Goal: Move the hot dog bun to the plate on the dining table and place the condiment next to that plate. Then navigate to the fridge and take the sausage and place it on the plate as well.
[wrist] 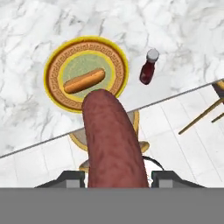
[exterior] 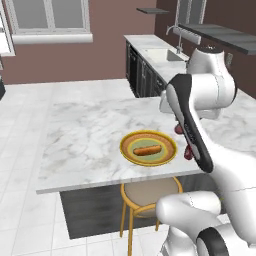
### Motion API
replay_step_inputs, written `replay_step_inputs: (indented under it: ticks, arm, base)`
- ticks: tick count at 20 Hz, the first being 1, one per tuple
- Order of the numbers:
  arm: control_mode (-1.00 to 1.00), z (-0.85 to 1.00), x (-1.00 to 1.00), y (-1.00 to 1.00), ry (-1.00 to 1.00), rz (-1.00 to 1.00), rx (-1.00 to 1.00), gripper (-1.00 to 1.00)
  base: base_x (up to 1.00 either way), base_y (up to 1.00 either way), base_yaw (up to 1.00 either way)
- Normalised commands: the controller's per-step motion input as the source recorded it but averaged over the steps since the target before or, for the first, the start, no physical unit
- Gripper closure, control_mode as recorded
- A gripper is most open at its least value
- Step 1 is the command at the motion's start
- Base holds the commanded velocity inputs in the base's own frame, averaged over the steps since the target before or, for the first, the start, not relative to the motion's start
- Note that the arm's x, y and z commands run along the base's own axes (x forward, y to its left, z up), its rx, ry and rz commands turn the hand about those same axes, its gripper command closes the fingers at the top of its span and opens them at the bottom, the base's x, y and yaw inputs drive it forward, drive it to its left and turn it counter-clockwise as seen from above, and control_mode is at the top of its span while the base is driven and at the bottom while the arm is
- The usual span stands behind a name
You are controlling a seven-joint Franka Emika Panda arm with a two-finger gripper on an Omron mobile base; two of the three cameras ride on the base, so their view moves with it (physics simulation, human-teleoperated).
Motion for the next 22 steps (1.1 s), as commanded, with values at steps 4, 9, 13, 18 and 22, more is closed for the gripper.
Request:
replay_step_inputs:
  ticks: [4,9,13,18,22]
  arm:
    - [-1.00,-0.53,0.55,0.05,0.25,-0.20,0.00,1.00]
    - [-1.00,-0.45,0.42,0.21,0.02,-0.14,0.00,1.00]
    - [-1.00,-0.45,0.40,0.23,-0.01,-0.08,0.00,1.00]
    - [-1.00,-0.42,0.64,0.11,-0.05,-0.13,0.00,1.00]
    - [-1.00,-0.45,0.59,0.00,0.00,-0.14,0.00,1.00]
  base:
    - [0.00,0.00,0.00]
    - [0.00,0.00,0.00]
    - [0.00,0.00,0.00]
    - [0.00,0.00,0.00]
    - [0.00,0.00,0.00]
